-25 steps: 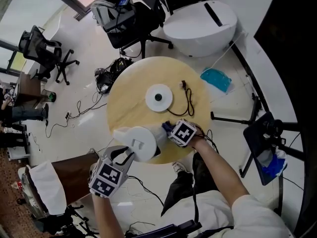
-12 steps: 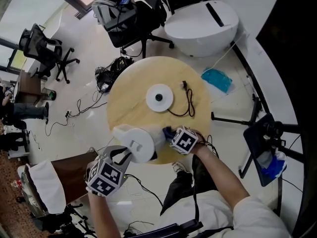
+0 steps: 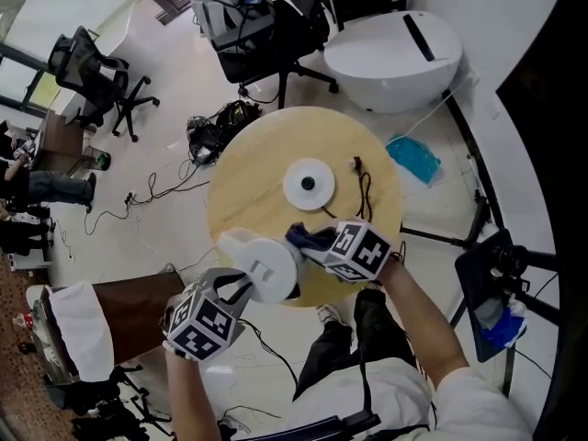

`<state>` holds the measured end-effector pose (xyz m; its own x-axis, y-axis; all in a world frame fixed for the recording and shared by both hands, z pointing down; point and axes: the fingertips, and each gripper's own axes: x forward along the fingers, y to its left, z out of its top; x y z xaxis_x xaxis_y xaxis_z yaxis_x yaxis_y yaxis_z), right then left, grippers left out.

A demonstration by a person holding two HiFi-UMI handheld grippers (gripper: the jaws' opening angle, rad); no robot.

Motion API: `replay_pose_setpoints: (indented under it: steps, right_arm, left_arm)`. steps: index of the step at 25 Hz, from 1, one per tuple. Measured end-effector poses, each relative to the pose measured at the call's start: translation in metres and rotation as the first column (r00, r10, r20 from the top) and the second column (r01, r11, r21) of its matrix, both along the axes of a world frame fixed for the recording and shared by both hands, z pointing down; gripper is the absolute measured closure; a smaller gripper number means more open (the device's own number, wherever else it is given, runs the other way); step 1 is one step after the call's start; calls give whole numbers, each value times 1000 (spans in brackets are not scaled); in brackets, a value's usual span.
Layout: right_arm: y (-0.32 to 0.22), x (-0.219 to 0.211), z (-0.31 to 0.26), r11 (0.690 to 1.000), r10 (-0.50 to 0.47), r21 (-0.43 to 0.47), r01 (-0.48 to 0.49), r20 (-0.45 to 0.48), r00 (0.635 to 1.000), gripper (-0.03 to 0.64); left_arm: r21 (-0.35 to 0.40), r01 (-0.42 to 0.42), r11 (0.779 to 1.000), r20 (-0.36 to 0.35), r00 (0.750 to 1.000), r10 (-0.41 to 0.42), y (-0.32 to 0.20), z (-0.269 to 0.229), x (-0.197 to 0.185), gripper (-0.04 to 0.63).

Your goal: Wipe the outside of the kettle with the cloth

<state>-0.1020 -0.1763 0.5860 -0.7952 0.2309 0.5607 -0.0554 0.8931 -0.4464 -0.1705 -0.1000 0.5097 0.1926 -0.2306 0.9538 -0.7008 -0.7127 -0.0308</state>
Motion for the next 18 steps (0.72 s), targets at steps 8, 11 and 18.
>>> replay_pose_setpoints:
  steps: [8, 11, 18]
  right_arm:
    - [9, 3, -76, 975, -185, 139, 172, 93, 978, 534]
    - [-3, -6, -48, 970, -217, 123, 210, 51, 975, 534]
    - [-22, -36, 35, 937, -322, 102, 335, -125, 938, 534]
  left_arm:
    - [3, 30, 1000, 7, 1000, -30, -1, -1, 1, 535]
    - [9, 35, 999, 13, 999, -35, 0, -1, 2, 537]
    - [2, 42, 999, 23, 999, -42, -1, -1, 3, 540]
